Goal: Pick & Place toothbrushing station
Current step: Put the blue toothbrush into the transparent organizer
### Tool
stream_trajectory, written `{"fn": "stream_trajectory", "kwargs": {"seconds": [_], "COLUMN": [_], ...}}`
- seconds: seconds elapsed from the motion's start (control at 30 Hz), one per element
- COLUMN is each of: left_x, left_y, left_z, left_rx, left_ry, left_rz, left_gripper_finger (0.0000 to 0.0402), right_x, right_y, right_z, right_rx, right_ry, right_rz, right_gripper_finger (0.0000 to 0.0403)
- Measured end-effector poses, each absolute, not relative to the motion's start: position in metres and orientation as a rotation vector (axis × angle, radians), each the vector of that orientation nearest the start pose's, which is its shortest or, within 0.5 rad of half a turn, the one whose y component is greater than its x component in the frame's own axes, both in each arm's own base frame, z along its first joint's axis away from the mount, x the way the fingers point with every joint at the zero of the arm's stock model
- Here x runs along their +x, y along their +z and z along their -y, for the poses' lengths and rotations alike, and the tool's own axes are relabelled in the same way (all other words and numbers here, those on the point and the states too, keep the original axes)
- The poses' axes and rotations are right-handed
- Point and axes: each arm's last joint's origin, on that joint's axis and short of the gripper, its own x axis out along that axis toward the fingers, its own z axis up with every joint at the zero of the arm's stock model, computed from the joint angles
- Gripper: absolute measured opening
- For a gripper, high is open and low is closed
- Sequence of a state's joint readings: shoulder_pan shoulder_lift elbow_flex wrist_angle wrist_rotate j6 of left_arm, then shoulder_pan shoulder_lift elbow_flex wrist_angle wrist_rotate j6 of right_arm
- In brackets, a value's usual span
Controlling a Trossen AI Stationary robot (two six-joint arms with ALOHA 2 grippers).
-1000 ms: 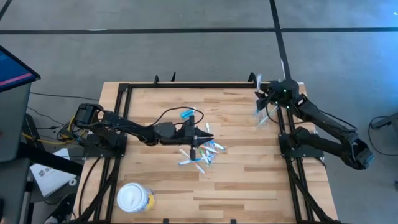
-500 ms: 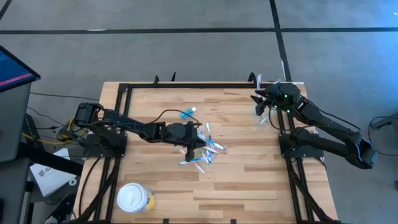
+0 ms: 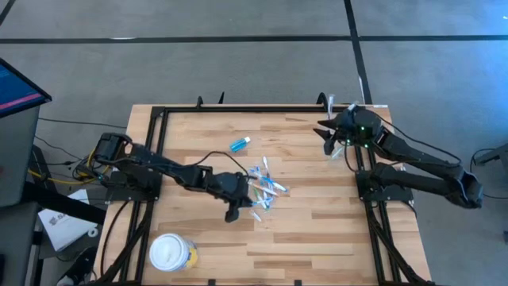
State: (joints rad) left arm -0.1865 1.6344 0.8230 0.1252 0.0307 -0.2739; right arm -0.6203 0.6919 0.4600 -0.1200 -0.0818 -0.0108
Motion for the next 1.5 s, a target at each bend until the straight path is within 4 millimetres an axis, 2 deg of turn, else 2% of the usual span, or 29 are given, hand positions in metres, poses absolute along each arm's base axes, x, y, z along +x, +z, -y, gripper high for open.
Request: {"fn": "stream_trajectory", "kwargs": {"seconds": [0.27, 0.57, 0.87, 1.13, 1.33, 1.5], "left_x": [0.312, 0.298, 0.292, 0.283, 0.282, 0.282], "left_y": [0.154, 0.136, 0.128, 0.122, 0.122, 0.122], "left_z": [0.074, 0.068, 0.067, 0.074, 0.078, 0.078], "left_rx": [-0.196, -0.212, -0.214, -0.227, -0.217, -0.232], "left_ry": [-0.040, 0.053, 0.080, 0.073, 0.065, 0.071], "left_rz": [-0.780, -0.831, -0.849, -0.873, -0.872, -0.870], "left_gripper_finger": [0.0092, 0.0111, 0.0121, 0.0122, 0.0094, 0.0021], "right_x": [0.141, 0.148, 0.151, 0.151, 0.150, 0.150], "right_y": [0.251, 0.257, 0.260, 0.261, 0.261, 0.260], "right_z": [0.078, 0.064, 0.060, 0.060, 0.061, 0.061], "right_rx": [0.068, 0.047, 0.029, 0.027, 0.024, 0.024], "right_ry": [-0.430, -0.336, -0.307, -0.309, -0.337, -0.339], "right_rz": [-0.316, -0.301, -0.265, -0.259, -0.262, -0.262], "right_gripper_finger": [0.0157, 0.0152, 0.0137, 0.0131, 0.0131, 0.0131]}}
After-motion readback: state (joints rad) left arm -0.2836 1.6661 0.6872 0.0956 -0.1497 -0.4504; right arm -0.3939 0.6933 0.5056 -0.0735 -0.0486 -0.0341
